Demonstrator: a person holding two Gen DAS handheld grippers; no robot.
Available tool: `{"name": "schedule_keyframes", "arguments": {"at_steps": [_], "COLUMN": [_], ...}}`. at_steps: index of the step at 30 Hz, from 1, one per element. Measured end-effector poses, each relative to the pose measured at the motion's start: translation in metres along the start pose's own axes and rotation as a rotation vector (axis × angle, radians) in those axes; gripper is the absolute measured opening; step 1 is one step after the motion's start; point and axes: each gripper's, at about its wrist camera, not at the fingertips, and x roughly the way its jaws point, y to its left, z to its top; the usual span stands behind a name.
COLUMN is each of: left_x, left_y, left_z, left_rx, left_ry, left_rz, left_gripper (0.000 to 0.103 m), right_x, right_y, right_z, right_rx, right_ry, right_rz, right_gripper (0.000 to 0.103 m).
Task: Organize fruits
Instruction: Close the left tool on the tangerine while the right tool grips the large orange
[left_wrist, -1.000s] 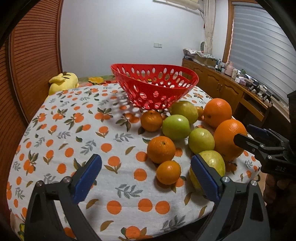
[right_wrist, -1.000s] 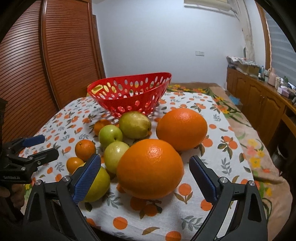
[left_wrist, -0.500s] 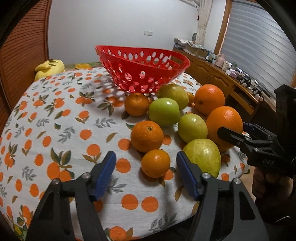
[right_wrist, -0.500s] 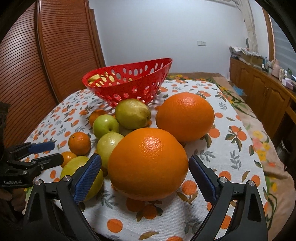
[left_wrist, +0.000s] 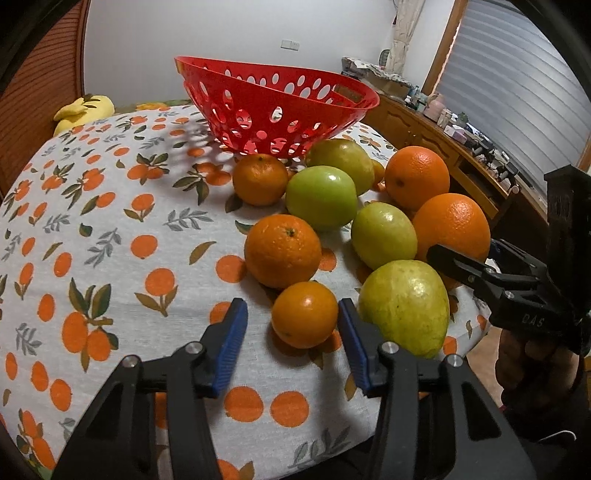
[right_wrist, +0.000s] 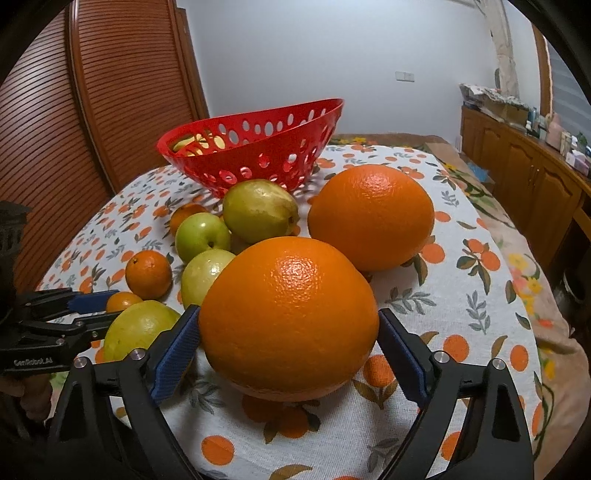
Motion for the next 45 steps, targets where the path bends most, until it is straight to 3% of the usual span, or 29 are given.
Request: {"name": "schedule_keyframes", "arguments": {"at_steps": [6,15,30,45], "left_x": [-0.001,-0.008,-0.035,-0.053], "left_y": [-0.003,-0.004,-0.008,-0.013], "left_z": [0.0,0.0,0.007,0.022], "left_rx": [0.012,0.019,0.026,0.038], "left_ry": [-0.005,-0.027,-0.109,-0.172], "left_rz": [-0.028,-0.017,-0.013,-0.005], "left_gripper": [0.034,0.032,0.032,0.032], "right_x": [0.0,-0.003,-0.041,-0.054], "right_y": [0.0,0.002,0.015,0.023], "right_z": [0.0,0.0,0.024,0.041], "right_rx": [-0.017,-0.04,-0.091,-0.121], "right_ry": [-0.001,-0.002,-0.115,-0.169], "right_rz": [0.006,0.005,0.007,0.038], "right_gripper": [0.092,0.091,0.091,0.091]}}
